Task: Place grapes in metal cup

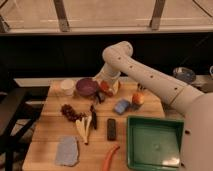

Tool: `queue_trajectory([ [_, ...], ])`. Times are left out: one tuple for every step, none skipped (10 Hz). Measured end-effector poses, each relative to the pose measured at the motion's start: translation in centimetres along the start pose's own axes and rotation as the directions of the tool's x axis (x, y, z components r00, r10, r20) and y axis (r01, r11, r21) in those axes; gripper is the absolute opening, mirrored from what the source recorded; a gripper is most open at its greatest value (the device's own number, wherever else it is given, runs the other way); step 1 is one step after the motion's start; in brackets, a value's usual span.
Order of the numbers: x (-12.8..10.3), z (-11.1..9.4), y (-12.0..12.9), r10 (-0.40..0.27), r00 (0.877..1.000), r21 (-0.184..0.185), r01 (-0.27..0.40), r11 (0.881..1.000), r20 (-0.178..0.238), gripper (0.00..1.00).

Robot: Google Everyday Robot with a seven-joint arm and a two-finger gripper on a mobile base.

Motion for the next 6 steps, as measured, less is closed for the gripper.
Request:
queue_trajectory([
  [-1.5, 0.5, -1.3, -0.076, 0.997, -0.004, 0.076, 0.997, 0.013, 0.8],
  [-3.1, 1.0, -2.6, -0.151, 0.988, -0.007, 0.151, 0.988, 0.03, 0.8],
  [-5.3, 1.8, -3.9, -0.24, 0.969, -0.011, 0.241, 0.971, 0.052, 0.8],
  [-7.0, 2.4, -4.5, -0.3, 0.952, -0.014, 0.301, 0.953, 0.067, 0.8],
  [-8.9, 3.1, -5.1, -0.374, 0.924, -0.021, 0.377, 0.926, 0.079, 0.8],
  [-10.8, 3.9, -5.6, -0.454, 0.887, -0.027, 0.457, 0.889, 0.087, 0.8],
])
